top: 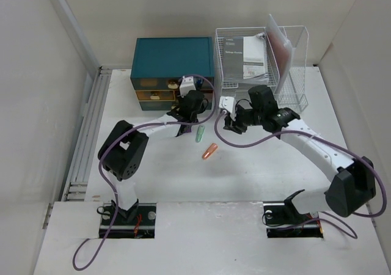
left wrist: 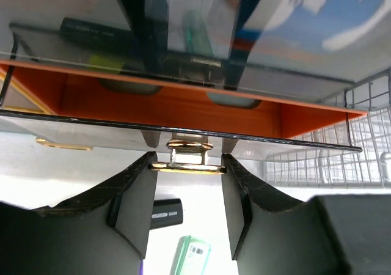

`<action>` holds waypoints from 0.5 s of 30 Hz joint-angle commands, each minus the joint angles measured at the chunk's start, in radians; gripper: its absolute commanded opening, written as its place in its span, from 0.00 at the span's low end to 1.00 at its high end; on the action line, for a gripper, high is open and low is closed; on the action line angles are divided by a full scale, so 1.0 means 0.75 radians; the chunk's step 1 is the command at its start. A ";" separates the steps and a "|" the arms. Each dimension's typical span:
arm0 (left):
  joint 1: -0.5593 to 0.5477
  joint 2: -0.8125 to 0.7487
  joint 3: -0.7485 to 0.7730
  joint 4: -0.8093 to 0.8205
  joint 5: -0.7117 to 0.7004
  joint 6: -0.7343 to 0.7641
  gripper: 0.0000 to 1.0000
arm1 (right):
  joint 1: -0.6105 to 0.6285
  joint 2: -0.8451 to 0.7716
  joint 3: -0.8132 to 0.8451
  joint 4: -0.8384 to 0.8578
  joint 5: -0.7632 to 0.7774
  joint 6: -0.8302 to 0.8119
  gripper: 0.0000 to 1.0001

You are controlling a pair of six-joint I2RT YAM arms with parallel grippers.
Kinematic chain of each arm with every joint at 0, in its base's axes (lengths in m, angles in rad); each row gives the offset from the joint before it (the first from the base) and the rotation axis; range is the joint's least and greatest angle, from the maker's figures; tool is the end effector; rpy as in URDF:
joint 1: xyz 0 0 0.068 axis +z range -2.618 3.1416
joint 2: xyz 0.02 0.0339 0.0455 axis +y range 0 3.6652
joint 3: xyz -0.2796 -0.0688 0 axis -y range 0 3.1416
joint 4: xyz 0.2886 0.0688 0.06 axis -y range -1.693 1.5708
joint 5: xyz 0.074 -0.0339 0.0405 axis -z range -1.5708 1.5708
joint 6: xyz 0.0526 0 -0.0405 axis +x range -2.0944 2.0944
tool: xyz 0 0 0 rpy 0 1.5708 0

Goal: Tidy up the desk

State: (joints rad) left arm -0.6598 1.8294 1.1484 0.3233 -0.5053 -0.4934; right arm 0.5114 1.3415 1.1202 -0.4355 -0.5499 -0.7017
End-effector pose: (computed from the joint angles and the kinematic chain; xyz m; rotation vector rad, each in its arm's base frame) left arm 0.3837 -0.2655 0.2067 -0.1778 1.8850 -0.3016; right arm 0.2877 0.1930 0.3084 -1.4634 1.5886 0.5008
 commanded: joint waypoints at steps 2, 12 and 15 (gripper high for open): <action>0.039 -0.105 -0.077 -0.059 -0.122 -0.025 0.02 | 0.024 0.011 -0.027 -0.031 -0.071 -0.330 0.44; -0.012 -0.183 -0.220 -0.022 -0.108 -0.064 0.02 | 0.120 0.187 -0.013 0.028 0.005 -0.488 0.47; -0.024 -0.199 -0.265 -0.010 -0.108 -0.078 0.02 | 0.150 0.242 -0.001 0.012 0.021 -0.612 0.47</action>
State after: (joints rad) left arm -0.6865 1.7187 0.9955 0.3725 -0.4992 -0.4999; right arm 0.6003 1.4982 1.0958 -0.4522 -0.5346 -1.0424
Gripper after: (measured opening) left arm 0.400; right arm 0.471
